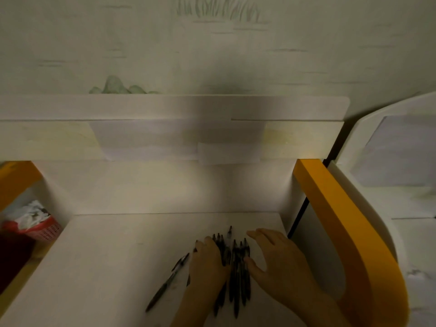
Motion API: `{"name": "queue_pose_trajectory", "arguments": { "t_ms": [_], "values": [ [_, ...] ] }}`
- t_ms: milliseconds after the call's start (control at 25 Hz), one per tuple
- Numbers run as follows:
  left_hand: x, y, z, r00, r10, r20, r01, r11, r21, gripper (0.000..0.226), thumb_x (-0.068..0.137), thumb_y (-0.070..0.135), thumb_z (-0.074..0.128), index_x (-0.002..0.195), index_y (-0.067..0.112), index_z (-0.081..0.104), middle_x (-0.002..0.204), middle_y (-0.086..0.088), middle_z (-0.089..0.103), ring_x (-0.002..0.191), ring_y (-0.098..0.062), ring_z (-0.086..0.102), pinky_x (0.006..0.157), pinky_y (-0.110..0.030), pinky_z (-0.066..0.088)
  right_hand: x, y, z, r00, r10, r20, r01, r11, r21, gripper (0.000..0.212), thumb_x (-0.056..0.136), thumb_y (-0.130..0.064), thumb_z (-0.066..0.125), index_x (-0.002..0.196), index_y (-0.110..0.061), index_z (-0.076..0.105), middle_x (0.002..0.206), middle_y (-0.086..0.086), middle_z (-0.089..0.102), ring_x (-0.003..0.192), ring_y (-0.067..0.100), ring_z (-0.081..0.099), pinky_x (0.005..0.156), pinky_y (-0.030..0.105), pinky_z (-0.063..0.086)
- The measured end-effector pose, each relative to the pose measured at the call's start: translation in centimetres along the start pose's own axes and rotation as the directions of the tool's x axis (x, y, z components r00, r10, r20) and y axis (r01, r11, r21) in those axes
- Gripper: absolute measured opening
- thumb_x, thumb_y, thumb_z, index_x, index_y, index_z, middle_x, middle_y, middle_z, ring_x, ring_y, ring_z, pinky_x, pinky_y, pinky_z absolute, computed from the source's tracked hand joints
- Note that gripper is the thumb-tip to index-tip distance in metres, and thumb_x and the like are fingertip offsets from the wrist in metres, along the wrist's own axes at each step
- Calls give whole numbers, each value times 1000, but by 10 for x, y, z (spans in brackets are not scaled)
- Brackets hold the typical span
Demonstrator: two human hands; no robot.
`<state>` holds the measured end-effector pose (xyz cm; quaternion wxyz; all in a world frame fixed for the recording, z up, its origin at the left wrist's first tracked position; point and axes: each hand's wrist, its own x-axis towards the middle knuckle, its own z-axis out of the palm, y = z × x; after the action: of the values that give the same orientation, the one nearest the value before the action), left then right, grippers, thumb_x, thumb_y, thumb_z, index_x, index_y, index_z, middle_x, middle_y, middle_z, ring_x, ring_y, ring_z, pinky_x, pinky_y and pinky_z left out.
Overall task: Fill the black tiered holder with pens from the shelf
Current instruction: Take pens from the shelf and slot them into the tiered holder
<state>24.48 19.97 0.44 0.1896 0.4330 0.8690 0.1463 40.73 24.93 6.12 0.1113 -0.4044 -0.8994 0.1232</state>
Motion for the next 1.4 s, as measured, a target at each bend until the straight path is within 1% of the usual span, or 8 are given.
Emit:
{"name": "queue_pose_trajectory", "arguments": {
  "t_ms": [280, 440, 600, 720, 880, 1160, 1280, 1400],
  "values": [
    [3, -3, -2, 1000, 3, 10, -1, 993, -118, 42, 85, 36, 67, 109, 11, 42, 108, -5, 56, 91, -16, 60, 73, -24, 52, 5, 1, 2, 1000, -19, 16, 19, 1000, -12, 59, 92, -59, 41, 145, -34, 34, 149, -13, 36, 138, 9, 30, 114, 28, 28],
    [5, -4, -6, 1000, 12, -5, -13, 991, -136, 34, 88, 32, 63, 98, 15, 35, 81, 5, 49, 68, -8, 52, 61, -24, 49, 7, 2, 1, 999, -27, 19, 27, 1000, -2, 57, 92, -59, 41, 144, -34, 37, 149, -12, 37, 138, 9, 31, 114, 28, 28],
    [1, -6, -7, 1000, 6, 18, -4, 997, -71, 30, 93, 37, 56, 102, 14, 39, 93, 0, 60, 79, -16, 62, 62, -27, 48, 8, 0, 1, 999, -32, 7, 32, 999, -2, 56, 92, -58, 42, 142, -33, 40, 148, -12, 39, 136, 9, 32, 112, 25, 27],
    [-1, -6, -9, 1000, 12, 1, -12, 1000, 13, 33, 95, 37, 53, 111, 12, 40, 101, -2, 65, 86, -17, 64, 68, -29, 50, 10, 0, 1, 1000, -27, 5, 27, 1000, -6, 57, 92, -59, 42, 142, -33, 40, 148, -12, 39, 136, 9, 32, 112, 25, 26],
    [-3, -11, -15, 998, 33, -54, -28, 995, 92, 29, 97, 37, 47, 113, 15, 39, 95, 4, 65, 73, -12, 57, 63, -29, 46, 12, -1, 1, 1000, -18, 9, 18, 1000, -3, 57, 93, -58, 42, 144, -33, 38, 149, -11, 37, 138, 10, 31, 114, 27, 25],
    [-2, -21, -26, 999, 35, -38, -35, 999, 0, 30, 96, 31, 50, 116, 15, 35, 98, 0, 63, 76, -15, 59, 64, -30, 48, 13, -10, 1, 1000, -9, -3, 9, 1000, 4, 55, 93, -57, 43, 143, -35, 37, 148, -13, 38, 137, 9, 31, 115, 27, 26],
    [-3, -29, -33, 999, 45, -10, -46, 997, -63, 23, 95, 25, 51, 109, 17, 35, 84, 4, 54, 68, -13, 53, 63, -30, 51, 10, -15, 0, 1000, -4, -8, 4, 1000, -14, 54, 93, -57, 43, 143, -35, 38, 148, -13, 38, 137, 8, 32, 115, 26, 26],
    [-4, -39, -39, 998, 62, 31, -60, 996, -73, 23, 93, 22, 53, 101, 19, 32, 80, 5, 48, 67, -15, 54, 60, -30, 50, 7, -21, -1, 1000, 12, -18, -12, 1000, -18, 53, 93, -55, 47, 141, -33, 42, 147, -11, 42, 136, 10, 35, 114, 26, 28]
  ]
}}
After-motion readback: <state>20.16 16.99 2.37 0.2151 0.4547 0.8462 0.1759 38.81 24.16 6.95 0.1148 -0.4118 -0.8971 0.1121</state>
